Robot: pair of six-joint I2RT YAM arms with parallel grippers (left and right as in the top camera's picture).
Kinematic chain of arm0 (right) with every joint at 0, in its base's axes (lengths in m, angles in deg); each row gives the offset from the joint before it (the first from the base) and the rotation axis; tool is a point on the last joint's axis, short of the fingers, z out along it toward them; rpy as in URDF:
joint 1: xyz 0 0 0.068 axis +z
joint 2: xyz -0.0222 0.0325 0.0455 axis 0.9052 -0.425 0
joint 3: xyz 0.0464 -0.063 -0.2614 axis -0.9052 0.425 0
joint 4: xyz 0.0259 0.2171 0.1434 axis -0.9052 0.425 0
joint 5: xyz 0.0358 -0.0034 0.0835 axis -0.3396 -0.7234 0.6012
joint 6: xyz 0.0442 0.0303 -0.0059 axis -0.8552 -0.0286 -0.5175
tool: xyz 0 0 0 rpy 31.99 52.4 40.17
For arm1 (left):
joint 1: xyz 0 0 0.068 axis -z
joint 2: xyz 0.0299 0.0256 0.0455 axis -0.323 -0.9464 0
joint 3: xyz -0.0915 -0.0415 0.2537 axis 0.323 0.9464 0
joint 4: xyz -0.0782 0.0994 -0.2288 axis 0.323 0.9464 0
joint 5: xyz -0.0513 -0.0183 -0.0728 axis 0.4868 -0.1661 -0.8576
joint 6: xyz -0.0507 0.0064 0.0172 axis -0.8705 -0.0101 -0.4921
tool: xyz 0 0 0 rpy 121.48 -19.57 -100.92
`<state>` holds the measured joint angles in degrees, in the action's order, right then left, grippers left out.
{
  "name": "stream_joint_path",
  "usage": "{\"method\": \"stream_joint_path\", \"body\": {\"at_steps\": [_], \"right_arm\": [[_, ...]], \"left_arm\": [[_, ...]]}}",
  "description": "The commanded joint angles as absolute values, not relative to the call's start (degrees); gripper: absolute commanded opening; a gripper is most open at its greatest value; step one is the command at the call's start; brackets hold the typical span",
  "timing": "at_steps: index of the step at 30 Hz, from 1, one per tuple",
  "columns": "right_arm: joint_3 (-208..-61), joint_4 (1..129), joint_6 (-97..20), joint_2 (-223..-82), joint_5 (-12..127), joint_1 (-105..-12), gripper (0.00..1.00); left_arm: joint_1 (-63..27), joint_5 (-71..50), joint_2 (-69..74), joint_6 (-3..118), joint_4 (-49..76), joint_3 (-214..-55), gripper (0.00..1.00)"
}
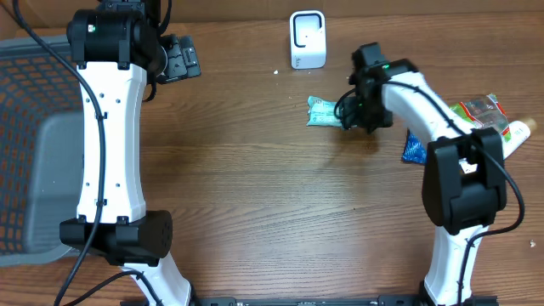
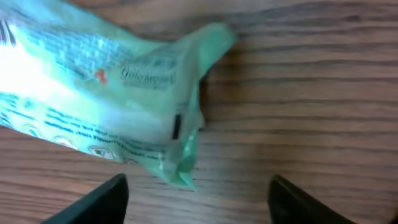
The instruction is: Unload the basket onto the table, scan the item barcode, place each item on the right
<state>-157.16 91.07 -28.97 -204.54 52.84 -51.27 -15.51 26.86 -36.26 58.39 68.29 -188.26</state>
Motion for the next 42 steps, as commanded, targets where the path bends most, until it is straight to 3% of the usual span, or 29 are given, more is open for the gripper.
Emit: {"method": "stream_joint_path", "body": {"at_steps": [1,9,21,24,30,31,34,38,42], "right_arm": [[-163.2,93.3,-26.4,-203.7,64.9,-53.4,0.79],[-163.7,88.3,-26.5,-205.9,77.6,-56.2,0.84],[-163.7,87.3,-26.8,-211.2,75.2,-56.4,0.83],[-163.7,86.1,-27.3,-212.8,75.2,-56.5,0.72],[-163.4,84.9,-27.6,-215.6,75.2,-56.5,0.61],[-163.3,84.6,-27.6,-215.9,75.2,-56.5,0.56],[-163.2,84.4,-27.6,-217.5,75.2,-56.5,0.25],[-163.0,84.8,-27.6,-218.3,77.1,-56.5,0.05],[-163.6,85.0,-27.6,-217.5,84.1,-57.5,0.04]], "left_arm": [[-15.4,27.6,-36.3,59.3,68.2,-188.3,1.0],[-15.4,27.6,-36.3,59.3,68.2,-188.3,1.0],[-15.4,27.6,-36.3,59.3,68.2,-188.3,1.0],[-15.4,27.6,-36.3,59.3,68.2,-188.3,1.0],[-15.4,27.6,-36.3,59.3,68.2,-188.3,1.0],[-15.4,27.6,-36.3,59.3,68.2,-188.3,0.99],[-15.4,27.6,-36.3,59.3,68.2,-188.3,1.0],[-15.4,27.6,-36.3,59.3,68.2,-188.3,1.0],[-15.4,27.6,-36.3,59.3,68.2,-188.3,1.0]]}}
